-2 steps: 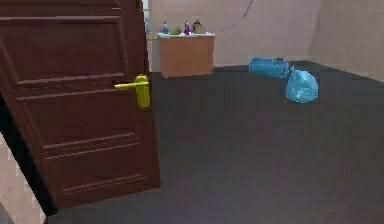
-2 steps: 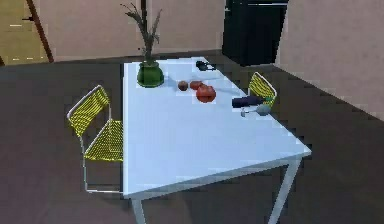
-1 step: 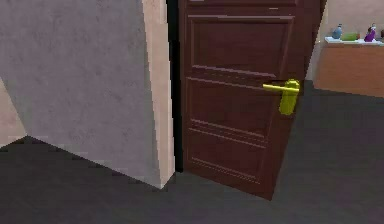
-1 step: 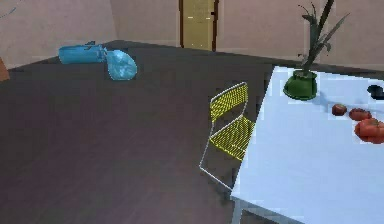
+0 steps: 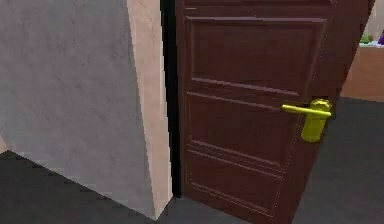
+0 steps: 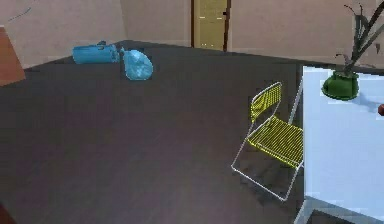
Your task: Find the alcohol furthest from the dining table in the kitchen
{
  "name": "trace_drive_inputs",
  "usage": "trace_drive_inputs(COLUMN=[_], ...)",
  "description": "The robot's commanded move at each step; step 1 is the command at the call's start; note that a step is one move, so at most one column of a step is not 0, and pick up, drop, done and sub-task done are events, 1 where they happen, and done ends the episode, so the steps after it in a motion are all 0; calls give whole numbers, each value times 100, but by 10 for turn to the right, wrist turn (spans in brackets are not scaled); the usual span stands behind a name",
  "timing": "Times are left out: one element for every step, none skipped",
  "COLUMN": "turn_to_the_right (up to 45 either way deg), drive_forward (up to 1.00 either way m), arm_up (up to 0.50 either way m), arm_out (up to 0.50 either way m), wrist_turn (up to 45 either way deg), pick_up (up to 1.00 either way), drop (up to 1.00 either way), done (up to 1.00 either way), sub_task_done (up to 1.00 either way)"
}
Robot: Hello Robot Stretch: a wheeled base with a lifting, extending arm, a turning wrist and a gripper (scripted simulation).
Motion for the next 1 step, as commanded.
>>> trace_drive_inputs(turn_to_the_right=[450], drive_forward=[0], arm_up=[0], arm_out=[0], wrist_turn=[0], pick_up=[0], drop=[0], done=[0], sub_task_done=[0])
